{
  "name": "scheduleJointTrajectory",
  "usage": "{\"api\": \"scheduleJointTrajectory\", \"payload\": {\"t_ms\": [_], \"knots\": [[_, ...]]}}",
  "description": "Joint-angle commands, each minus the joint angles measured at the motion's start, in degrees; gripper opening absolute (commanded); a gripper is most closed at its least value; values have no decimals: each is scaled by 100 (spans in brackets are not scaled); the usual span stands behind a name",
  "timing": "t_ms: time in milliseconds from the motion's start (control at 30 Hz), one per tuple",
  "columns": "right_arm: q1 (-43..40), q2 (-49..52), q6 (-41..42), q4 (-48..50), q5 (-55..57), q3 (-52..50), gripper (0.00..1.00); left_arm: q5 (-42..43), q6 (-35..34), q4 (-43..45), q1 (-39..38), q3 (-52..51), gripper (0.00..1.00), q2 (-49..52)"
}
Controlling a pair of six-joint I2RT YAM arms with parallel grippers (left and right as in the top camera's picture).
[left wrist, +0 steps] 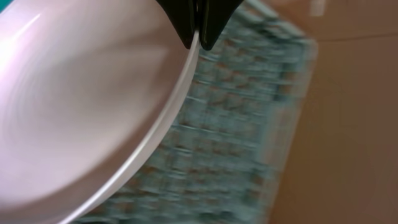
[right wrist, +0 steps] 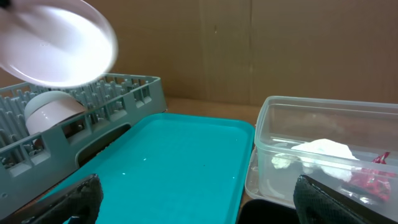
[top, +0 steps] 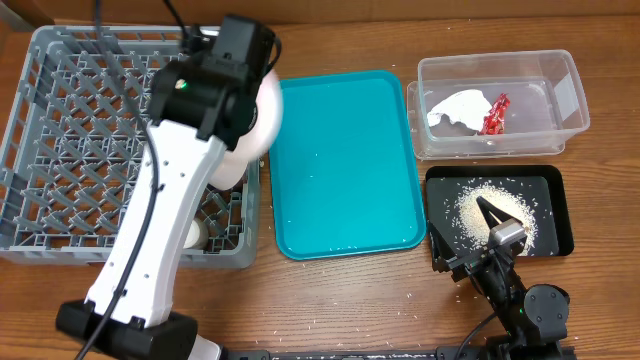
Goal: Sort waste into correct bins and load items into the dishwasher
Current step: 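Lift the large white plate and stand it in the dish rack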
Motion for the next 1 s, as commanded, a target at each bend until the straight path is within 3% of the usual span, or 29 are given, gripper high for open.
{"api": "scheduleJointTrajectory", "payload": {"t_ms": [0,67,167,400,600,800,900,967], "knots": [[-11,-55,26,35,42,-57,100,-2470,925,101,238,-22,4,254],[-11,-55,24,35,42,-57,100,-2577,1220,201,446,-46,4,280],[-11,-55,24,35,42,-57,100,-2061,1215,343,761,-195,4,280],[-11,-55,26,35,42,-57,99,-2221,863,1001,1419,-1145,4,280],[-11,-55,26,35,42,-57,100,-2140,1593,2310,1665,-2033,4,284],[-11,-55,26,35,42,-57,100,-2140,1790,2870,1665,-2573,4,284],[-11,-55,24,35,42,-57,100,-2111,1528,2857,1600,-2470,57,238],[-11,-55,26,35,42,-57,100,-1856,1342,2616,1497,-2293,67,116]]}}
